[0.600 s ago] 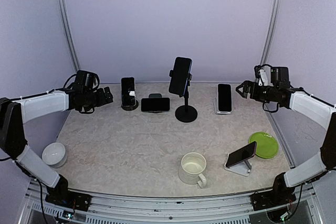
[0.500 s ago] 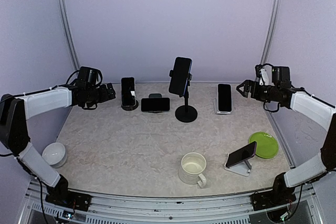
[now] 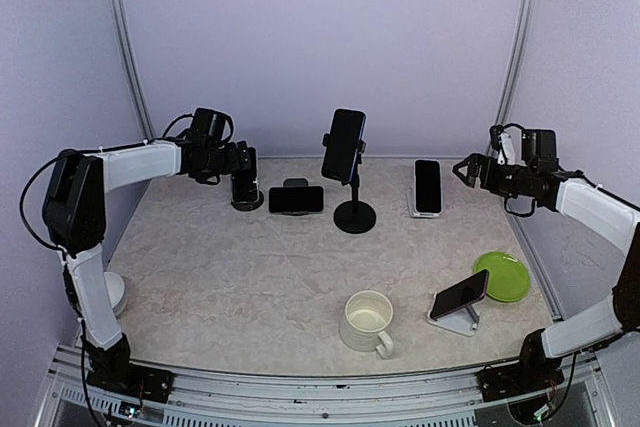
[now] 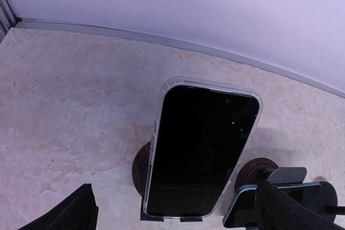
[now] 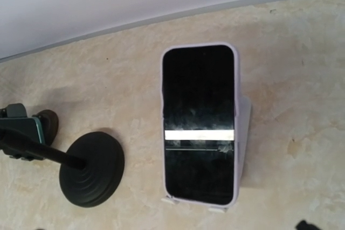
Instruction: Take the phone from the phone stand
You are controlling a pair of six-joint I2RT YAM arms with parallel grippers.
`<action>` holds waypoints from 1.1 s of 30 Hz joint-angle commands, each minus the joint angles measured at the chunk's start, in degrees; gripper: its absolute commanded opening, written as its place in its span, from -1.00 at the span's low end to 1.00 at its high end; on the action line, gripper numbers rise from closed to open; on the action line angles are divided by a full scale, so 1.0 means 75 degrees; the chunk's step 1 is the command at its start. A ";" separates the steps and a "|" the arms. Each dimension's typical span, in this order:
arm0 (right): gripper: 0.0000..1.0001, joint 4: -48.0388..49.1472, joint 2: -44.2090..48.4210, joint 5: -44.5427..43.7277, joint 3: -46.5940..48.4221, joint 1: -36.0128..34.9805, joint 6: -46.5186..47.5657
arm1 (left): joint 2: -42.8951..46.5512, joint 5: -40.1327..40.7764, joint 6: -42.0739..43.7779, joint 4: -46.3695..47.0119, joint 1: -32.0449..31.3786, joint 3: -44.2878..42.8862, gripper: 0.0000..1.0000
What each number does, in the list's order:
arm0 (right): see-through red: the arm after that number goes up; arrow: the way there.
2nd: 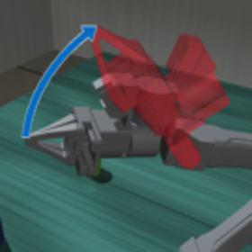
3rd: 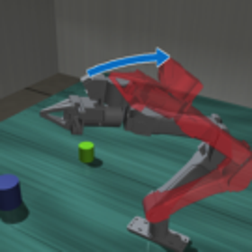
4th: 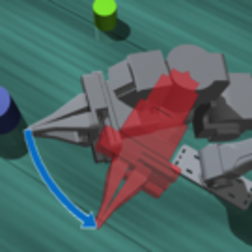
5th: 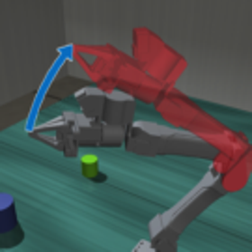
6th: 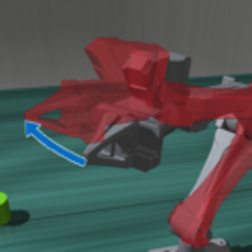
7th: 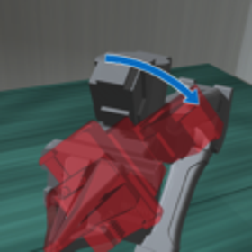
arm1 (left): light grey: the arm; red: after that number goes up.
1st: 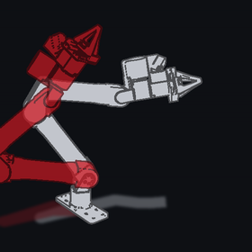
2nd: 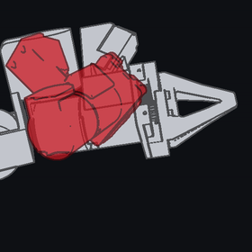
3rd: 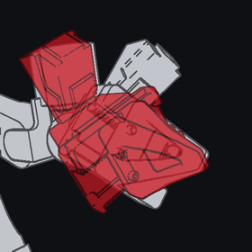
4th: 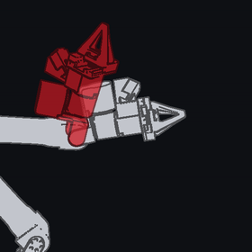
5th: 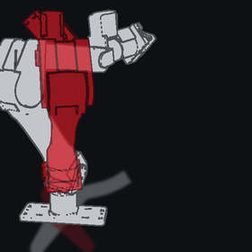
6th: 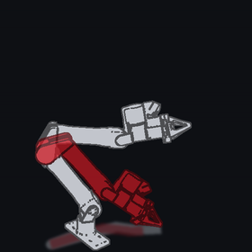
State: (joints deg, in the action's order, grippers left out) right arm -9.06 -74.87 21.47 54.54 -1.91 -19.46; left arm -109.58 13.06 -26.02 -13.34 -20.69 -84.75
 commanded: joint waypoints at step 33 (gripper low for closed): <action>1.00 0.0314 0.0244 0.0036 -0.0440 0.0204 -0.0357 | -0.1042 0.0261 0.0397 -0.0420 0.0065 -0.1097 0.98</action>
State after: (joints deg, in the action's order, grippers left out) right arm -8.08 -74.35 20.99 52.07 -1.21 -21.65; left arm -120.66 15.44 -22.65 -16.25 -21.23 -94.45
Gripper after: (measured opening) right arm 0.999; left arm 0.988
